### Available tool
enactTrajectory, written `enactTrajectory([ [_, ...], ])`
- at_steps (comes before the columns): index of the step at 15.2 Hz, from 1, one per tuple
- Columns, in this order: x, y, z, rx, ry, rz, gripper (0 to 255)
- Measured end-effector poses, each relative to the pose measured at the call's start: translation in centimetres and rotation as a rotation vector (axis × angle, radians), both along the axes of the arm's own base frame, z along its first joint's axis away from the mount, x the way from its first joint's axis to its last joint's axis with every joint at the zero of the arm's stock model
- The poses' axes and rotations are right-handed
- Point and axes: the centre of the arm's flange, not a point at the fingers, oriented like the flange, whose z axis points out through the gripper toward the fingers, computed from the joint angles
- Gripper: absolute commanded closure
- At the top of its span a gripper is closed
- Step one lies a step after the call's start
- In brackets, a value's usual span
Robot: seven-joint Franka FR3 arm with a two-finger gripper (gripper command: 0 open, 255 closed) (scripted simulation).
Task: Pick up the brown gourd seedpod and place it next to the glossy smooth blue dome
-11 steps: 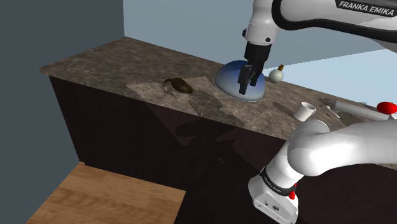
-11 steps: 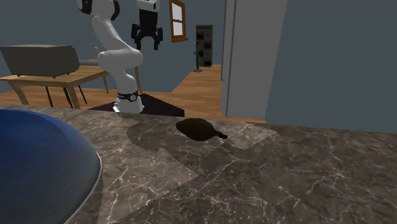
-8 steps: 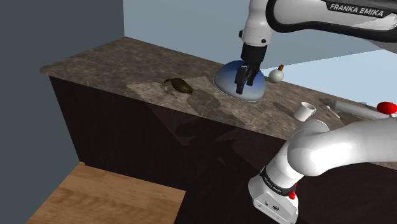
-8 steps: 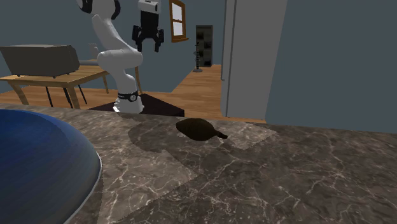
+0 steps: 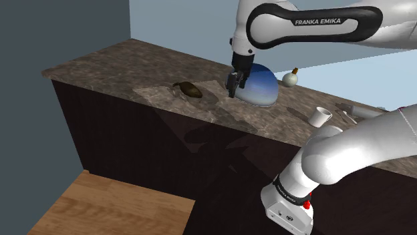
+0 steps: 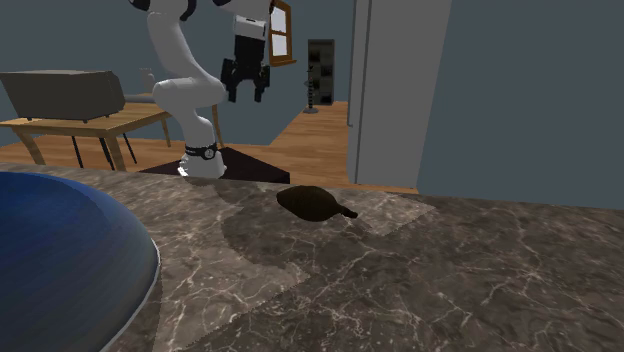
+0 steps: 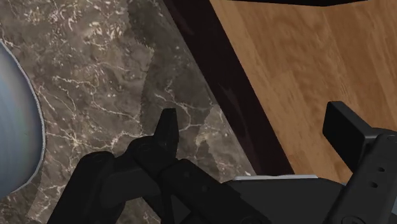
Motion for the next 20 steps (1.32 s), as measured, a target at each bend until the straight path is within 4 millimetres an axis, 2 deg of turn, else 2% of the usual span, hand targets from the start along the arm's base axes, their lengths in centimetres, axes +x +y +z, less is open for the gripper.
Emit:
enactTrajectory([
  [7, 8.1, -1.5, -3.8, -0.046, -0.038, 0.077, 0],
  [13, 14.2, -1.7, -7.0, -0.086, -0.071, 0.144, 0],
  [20, 22.2, -2.1, -10.1, -0.132, -0.110, 0.222, 0],
])
